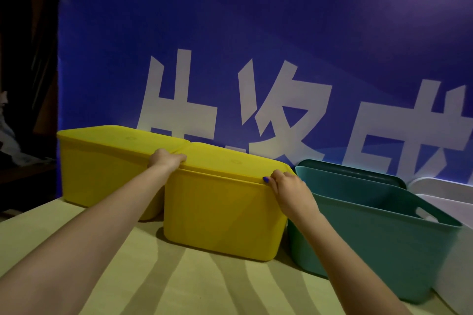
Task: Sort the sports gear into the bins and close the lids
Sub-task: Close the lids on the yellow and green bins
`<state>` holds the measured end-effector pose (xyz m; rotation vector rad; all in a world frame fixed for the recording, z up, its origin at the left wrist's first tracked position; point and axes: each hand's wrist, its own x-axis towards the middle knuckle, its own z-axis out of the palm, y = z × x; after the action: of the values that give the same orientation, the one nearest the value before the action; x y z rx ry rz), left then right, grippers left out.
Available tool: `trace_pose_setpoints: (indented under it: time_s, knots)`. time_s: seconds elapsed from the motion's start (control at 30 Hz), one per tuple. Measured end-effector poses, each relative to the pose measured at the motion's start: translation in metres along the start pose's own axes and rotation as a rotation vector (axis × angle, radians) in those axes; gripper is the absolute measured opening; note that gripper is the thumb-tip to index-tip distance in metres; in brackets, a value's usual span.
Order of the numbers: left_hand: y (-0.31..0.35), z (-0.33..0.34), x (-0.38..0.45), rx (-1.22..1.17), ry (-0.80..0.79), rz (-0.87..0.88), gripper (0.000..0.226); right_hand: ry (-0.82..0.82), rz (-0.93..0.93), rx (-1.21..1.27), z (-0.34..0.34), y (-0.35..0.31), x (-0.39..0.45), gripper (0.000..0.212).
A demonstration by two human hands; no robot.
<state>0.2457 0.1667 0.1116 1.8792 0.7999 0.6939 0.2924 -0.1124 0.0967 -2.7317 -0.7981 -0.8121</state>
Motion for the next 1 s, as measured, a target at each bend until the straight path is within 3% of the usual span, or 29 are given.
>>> trace_pose_setpoints:
  time_s: [0.1,0.27,0.63,1.0]
  knots:
    - [0.004,0.002,-0.005,0.063,-0.048,0.006,0.059,-0.006,0.052,0.106,0.0,0.001,-0.002,0.038]
    - [0.02,0.014,-0.016,-0.151,-0.168,-0.108,0.072,0.019,0.064,0.141,-0.005,0.004,-0.008,0.034]
    - [-0.011,0.006,-0.018,-0.071,-0.141,-0.028,0.053,0.093,0.061,0.201,-0.001,0.004,-0.022,0.029]
    - [-0.035,-0.031,-0.04,0.121,-0.127,0.211,0.033,0.094,0.001,0.14,-0.015,0.002,-0.054,0.029]
